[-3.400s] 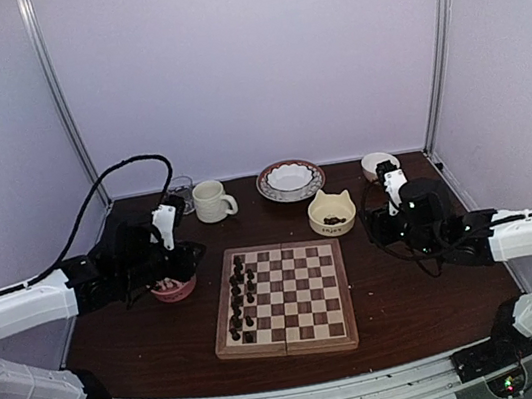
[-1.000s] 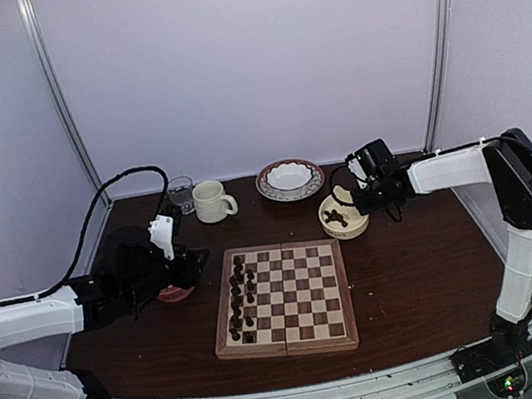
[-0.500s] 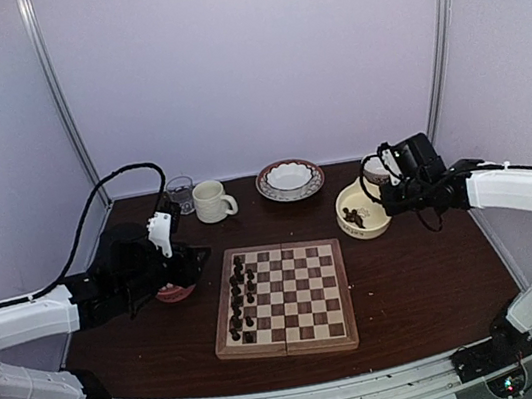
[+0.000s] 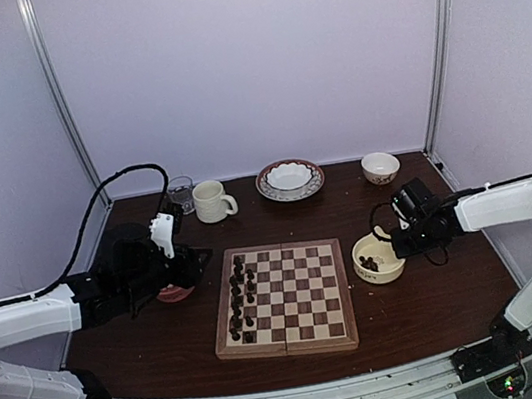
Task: Set up the chess pieces on the board
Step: Move the storage box to the center of the board, then pick up the chess pile from the storage box, then pass from the right arm to the left, then place the pawn on the chessboard.
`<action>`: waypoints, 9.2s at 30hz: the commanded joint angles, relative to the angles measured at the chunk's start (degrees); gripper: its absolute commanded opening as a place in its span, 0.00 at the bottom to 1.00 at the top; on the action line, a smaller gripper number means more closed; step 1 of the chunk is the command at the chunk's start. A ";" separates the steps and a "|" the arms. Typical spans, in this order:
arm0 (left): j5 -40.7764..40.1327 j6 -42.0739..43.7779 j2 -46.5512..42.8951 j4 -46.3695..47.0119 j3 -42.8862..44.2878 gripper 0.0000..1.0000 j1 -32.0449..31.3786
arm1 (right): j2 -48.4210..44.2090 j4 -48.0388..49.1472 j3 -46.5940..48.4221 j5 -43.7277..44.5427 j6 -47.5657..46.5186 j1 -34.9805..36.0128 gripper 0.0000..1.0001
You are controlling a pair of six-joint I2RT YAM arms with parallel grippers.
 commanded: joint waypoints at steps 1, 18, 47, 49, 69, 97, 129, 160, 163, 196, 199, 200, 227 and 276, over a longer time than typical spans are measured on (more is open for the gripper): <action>1.24 -0.62 -0.31 1.07 2.11 0.58 0.24 | 1.93 4.65 2.61 -3.42 3.05 -1.72 0.03; 0.23 0.06 -1.45 0.74 1.82 0.59 0.24 | -8.44 -2.21 5.23 -0.77 -4.62 5.51 0.33; 1.11 -0.15 -0.80 0.56 2.12 0.59 0.28 | 14.10 -6.86 14.12 -5.91 -2.42 8.24 0.29; 1.08 -0.15 -0.79 0.52 2.13 0.59 0.30 | 14.73 -7.32 14.47 -5.66 -2.34 8.26 0.29; 2.16 -0.50 -2.47 0.21 2.15 0.58 -0.16 | 1.31 0.24 7.64 -3.13 -4.01 9.22 0.13; 29.73 3.10 6.11 8.29 5.41 0.56 -2.57 | -8.37 18.95 0.73 -23.30 -7.45 14.23 0.11; 51.21 5.64 15.24 35.35 0.55 0.70 -7.58 | -8.80 22.69 11.44 -38.82 -3.56 31.84 0.10; 53.93 4.51 15.72 35.81 1.68 0.44 -8.57 | -6.06 23.04 14.18 -38.07 -3.27 32.38 0.10; 53.76 4.51 15.46 35.74 1.65 0.45 -8.73 | -5.73 22.96 14.27 -38.01 -3.35 32.37 0.10; 52.93 3.81 14.11 36.18 0.98 0.30 -8.72 | -5.97 22.55 12.95 -36.45 -4.34 32.32 0.09; 52.96 3.81 14.15 36.01 1.08 0.27 -8.73 | -6.05 22.59 12.95 -36.38 -4.33 32.32 0.09; 52.87 3.81 14.15 35.88 1.08 0.26 -8.73 | -6.06 22.52 12.95 -36.42 -4.34 32.33 0.09; 44.56 7.69 13.86 17.50 7.63 0.01 -8.66 | -9.87 17.66 11.60 -27.84 -6.63 31.80 0.09; -0.28 11.30 63.86 -91.23 78.94 0.03 -17.41 | -23.84 18.82 -5.08 2.97 -2.82 16.34 0.07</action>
